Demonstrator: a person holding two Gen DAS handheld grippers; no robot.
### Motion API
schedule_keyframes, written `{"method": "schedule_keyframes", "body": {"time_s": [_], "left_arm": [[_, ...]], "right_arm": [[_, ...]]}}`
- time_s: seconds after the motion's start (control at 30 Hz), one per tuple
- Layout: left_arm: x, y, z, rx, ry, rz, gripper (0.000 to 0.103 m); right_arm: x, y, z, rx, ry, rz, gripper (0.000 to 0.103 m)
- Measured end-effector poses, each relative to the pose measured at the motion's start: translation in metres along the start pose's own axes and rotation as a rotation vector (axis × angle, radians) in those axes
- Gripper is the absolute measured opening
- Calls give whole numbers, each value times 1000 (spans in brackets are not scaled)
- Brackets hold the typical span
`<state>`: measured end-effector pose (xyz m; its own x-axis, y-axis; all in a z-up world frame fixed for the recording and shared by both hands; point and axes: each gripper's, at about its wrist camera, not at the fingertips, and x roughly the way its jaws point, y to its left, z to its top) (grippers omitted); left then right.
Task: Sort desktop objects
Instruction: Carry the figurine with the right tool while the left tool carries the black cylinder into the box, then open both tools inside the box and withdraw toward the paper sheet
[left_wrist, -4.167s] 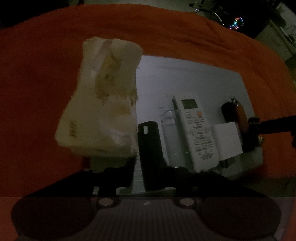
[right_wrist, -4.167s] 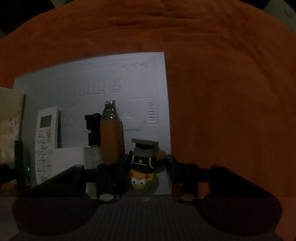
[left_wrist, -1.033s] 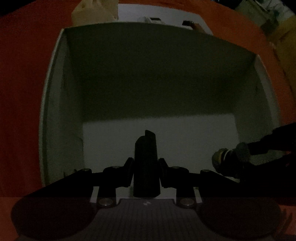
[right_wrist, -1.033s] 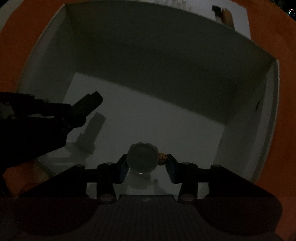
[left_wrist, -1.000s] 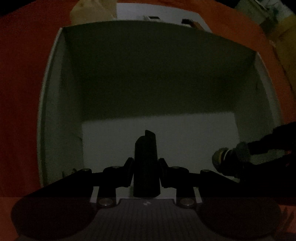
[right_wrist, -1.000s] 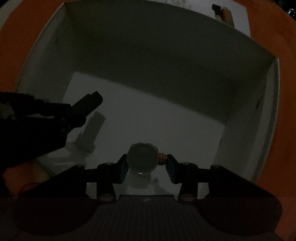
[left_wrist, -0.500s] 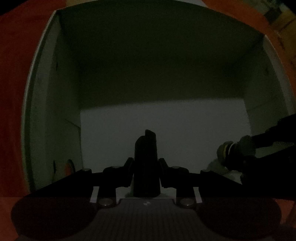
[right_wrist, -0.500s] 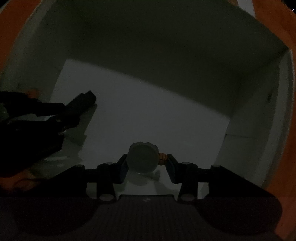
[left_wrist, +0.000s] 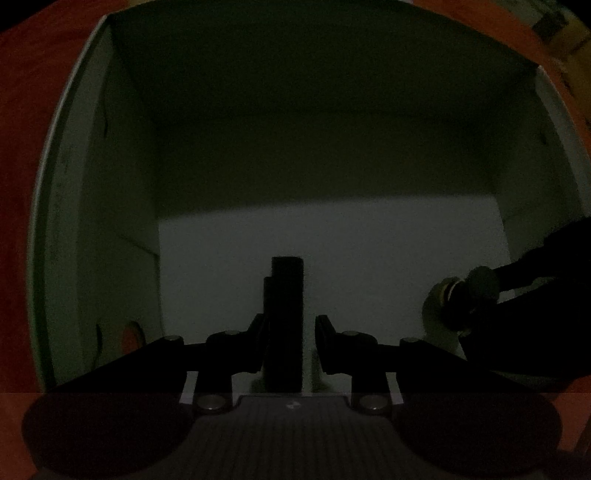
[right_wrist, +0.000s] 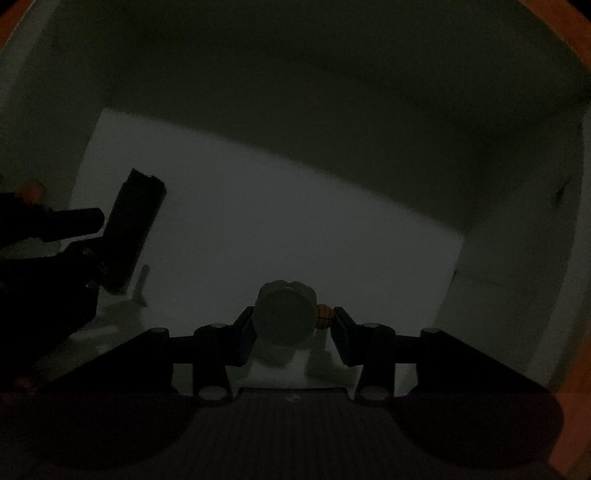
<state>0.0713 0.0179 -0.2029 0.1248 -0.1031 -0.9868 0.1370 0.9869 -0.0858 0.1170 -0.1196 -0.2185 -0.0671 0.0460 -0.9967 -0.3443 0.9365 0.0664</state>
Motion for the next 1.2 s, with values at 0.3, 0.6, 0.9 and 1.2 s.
{"method": "schedule_keyframes", "body": {"time_s": [0.3,0.6,0.9,1.2], "left_arm": [[-12,4,2,-15,-8,-14,26],[-30,9,9,-40,-38,-33,28],[-48,9,31,-89,-87,-63,28],[-83,13,66,-133,-198,-85,40]], "right_arm": [[-19,-6,4,22,-30,32,48],[-51,-17,5,51,-83,79,52],[-66,-27,8,93,-128,88,56],[-108,-44,23,138,-226,104,57]]}}
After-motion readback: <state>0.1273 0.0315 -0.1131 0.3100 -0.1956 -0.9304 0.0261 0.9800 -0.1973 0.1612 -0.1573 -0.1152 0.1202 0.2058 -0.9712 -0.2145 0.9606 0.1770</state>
